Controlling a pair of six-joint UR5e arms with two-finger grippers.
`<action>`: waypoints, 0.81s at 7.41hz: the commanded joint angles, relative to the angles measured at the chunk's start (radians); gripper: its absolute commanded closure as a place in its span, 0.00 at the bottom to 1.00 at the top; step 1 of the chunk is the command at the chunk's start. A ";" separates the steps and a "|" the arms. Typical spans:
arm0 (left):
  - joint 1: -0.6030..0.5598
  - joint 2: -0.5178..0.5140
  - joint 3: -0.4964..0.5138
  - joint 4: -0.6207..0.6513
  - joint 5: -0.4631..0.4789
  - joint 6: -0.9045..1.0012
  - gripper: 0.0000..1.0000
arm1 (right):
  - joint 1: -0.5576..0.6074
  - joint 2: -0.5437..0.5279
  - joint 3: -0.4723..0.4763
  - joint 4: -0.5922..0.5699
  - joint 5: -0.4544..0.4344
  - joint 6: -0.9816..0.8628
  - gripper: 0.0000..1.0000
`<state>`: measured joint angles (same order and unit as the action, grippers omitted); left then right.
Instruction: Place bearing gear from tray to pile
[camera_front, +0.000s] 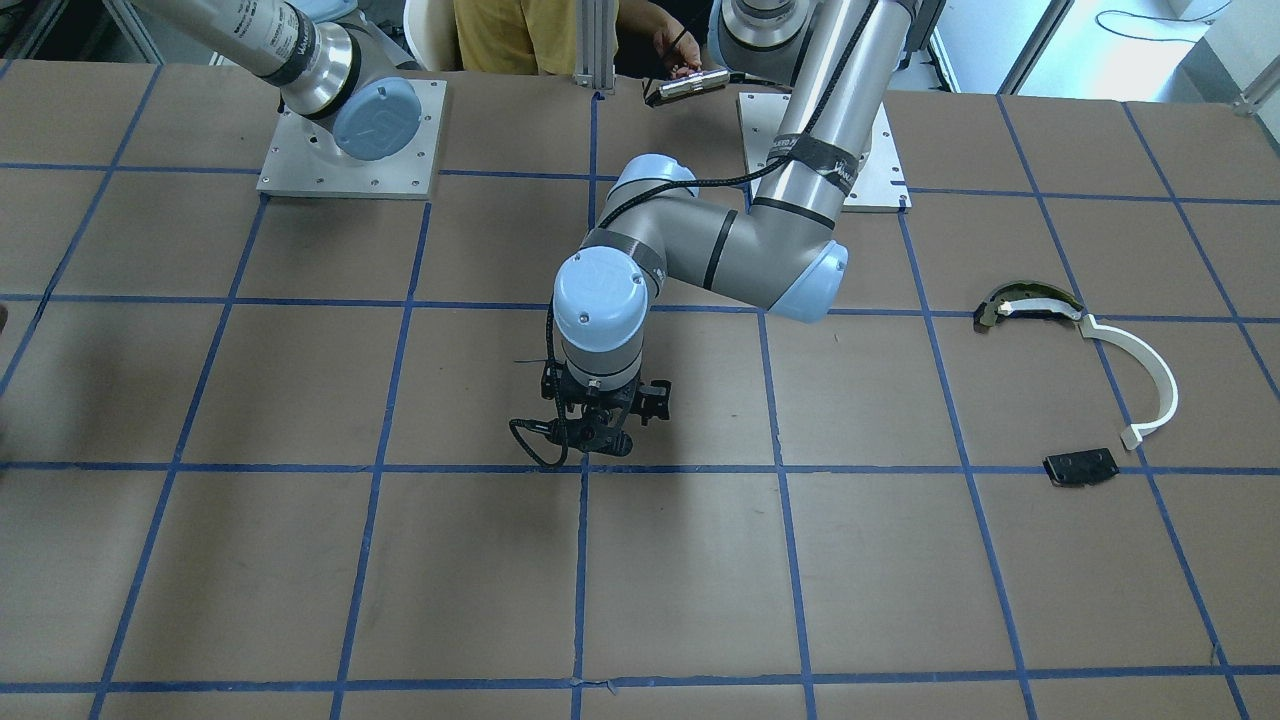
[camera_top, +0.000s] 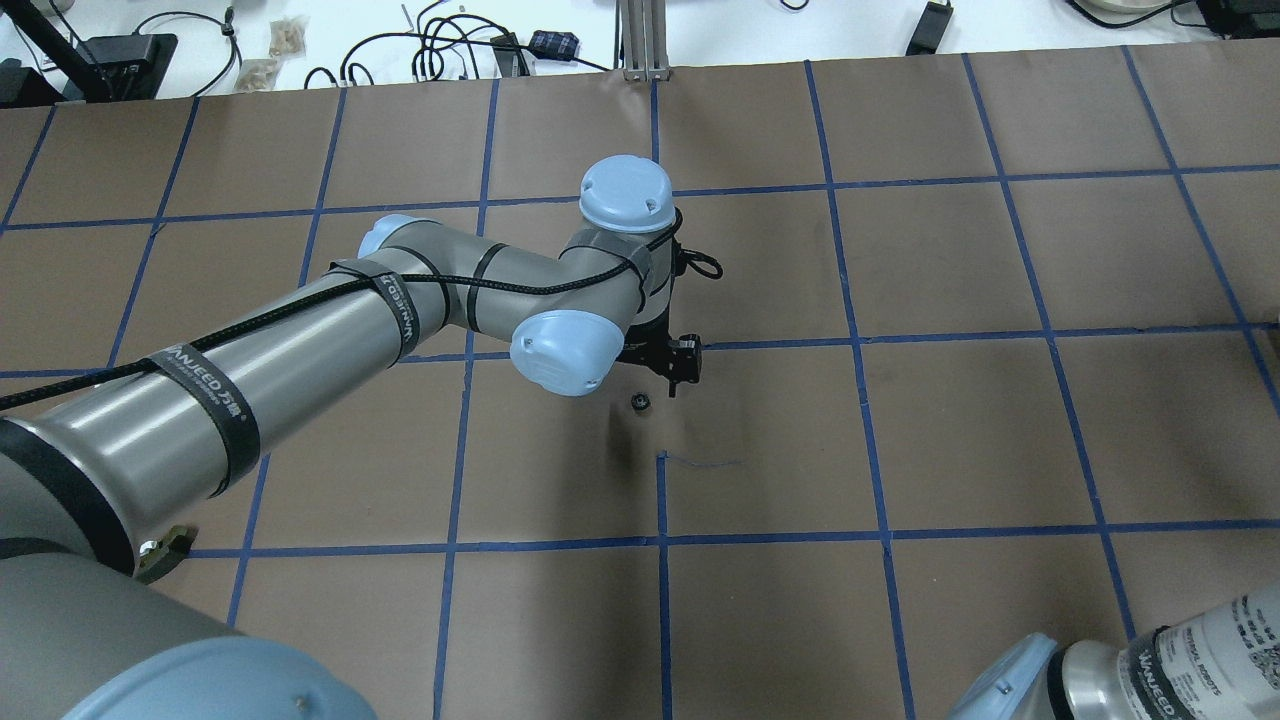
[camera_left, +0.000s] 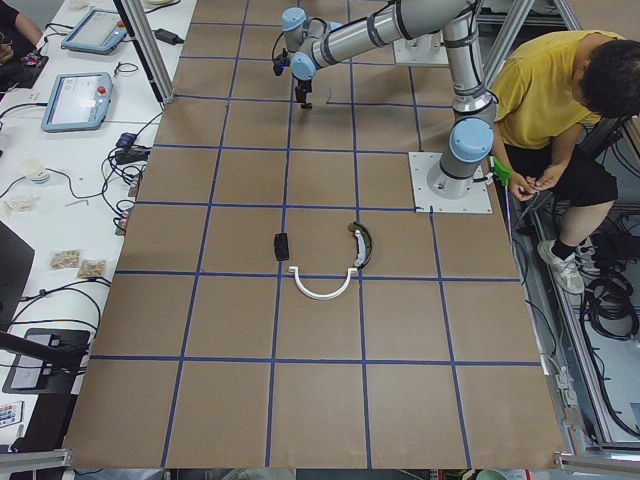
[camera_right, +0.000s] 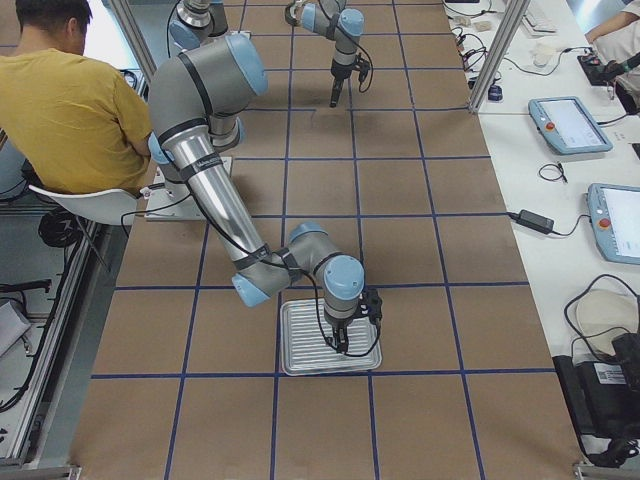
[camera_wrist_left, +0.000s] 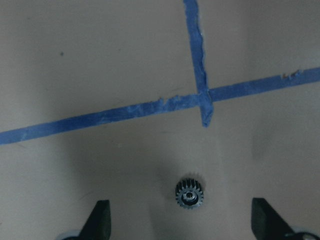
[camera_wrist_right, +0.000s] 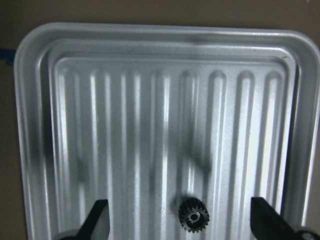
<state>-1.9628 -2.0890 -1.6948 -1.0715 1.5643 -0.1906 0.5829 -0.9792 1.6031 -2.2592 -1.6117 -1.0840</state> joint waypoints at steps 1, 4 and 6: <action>-0.001 -0.016 0.000 -0.001 0.000 0.000 0.22 | -0.009 0.011 0.006 0.000 -0.008 -0.004 0.12; -0.001 -0.026 0.000 -0.001 -0.004 -0.010 0.29 | -0.009 0.014 0.006 0.015 -0.014 -0.005 0.44; -0.001 -0.028 0.000 -0.008 0.000 -0.013 0.58 | -0.011 0.027 0.000 0.007 -0.033 -0.005 0.44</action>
<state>-1.9635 -2.1153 -1.6946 -1.0740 1.5610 -0.2021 0.5733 -0.9618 1.6078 -2.2475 -1.6306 -1.0885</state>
